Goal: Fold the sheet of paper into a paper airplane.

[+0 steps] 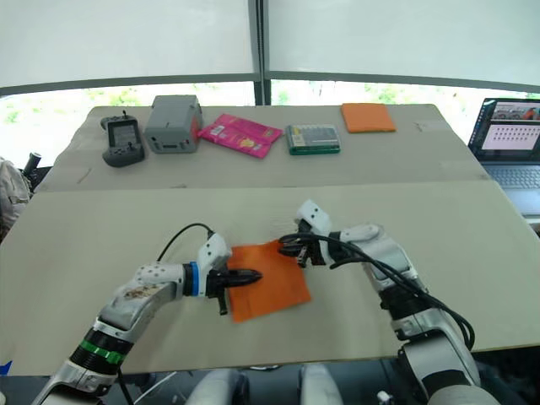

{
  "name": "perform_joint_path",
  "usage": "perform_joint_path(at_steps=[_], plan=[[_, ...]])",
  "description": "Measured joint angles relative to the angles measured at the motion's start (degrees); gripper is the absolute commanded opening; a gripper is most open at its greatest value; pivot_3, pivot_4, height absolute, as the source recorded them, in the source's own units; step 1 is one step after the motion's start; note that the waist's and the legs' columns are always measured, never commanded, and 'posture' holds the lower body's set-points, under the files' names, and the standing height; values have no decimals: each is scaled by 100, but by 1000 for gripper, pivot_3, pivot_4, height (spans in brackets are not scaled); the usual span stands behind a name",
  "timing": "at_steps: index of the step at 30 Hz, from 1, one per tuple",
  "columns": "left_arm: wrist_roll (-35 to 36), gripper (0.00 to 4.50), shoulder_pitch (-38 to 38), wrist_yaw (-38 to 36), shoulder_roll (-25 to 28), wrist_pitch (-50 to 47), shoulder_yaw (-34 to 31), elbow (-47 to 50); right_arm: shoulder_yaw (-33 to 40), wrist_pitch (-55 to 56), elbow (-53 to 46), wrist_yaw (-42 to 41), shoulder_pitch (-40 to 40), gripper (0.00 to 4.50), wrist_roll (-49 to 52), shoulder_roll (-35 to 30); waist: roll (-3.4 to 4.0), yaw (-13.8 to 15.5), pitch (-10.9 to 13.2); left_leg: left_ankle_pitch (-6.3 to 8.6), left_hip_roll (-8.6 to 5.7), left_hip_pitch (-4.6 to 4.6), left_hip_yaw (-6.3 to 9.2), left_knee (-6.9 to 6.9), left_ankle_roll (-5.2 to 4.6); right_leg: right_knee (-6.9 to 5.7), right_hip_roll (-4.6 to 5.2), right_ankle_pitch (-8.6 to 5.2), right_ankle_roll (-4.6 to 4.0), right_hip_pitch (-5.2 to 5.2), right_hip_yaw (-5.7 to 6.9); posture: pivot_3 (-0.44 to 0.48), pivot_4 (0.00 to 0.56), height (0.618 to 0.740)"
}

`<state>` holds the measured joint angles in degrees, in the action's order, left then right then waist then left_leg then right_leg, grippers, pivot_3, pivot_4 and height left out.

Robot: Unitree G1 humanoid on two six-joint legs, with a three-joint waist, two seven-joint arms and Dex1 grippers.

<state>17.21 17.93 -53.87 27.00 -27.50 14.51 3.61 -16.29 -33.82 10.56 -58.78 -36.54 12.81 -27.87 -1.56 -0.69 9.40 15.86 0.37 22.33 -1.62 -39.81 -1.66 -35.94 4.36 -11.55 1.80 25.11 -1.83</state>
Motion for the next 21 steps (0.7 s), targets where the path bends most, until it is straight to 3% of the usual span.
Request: perform_joint_path(at_steps=[6, 13, 20, 21], plan=[[-169, 0, -51, -77, 134, 385, 35, -73, 135, 90, -525, 166, 502, 41, -22, -99, 1, 6, -1, 0, 6, -5, 1, -1, 0, -3, 2, 0, 0, -5, 0, 0, 150, 740], [-130, 0, 20, -100, 155, 367, -60, -109, 587, -771, -1167, 772, 954, 41, 219, -66, 1, 21, 0, 0, 6, -3, 3, -1, 0, -3, 2, 0, 0, -5, 0, 0, 150, 740], [-322, 0, 0, -204, 321, 524, 108, -28, 605, -904, -1493, 1023, 1129, 41, 271, -58, 1, 0, 0, 0, 2, -5, 3, 0, 0, -2, -3, 0, 0, -5, 0, 0, 150, 740], [-371, 0, -4, -239, 395, 586, 138, 5, 604, -882, -1503, 1057, 1146, 478, 271, -50, 1, 0, -1, 0, 2, -6, 3, 1, 0, -2, -3, 0, 0, -5, 0, 0, 150, 740]])
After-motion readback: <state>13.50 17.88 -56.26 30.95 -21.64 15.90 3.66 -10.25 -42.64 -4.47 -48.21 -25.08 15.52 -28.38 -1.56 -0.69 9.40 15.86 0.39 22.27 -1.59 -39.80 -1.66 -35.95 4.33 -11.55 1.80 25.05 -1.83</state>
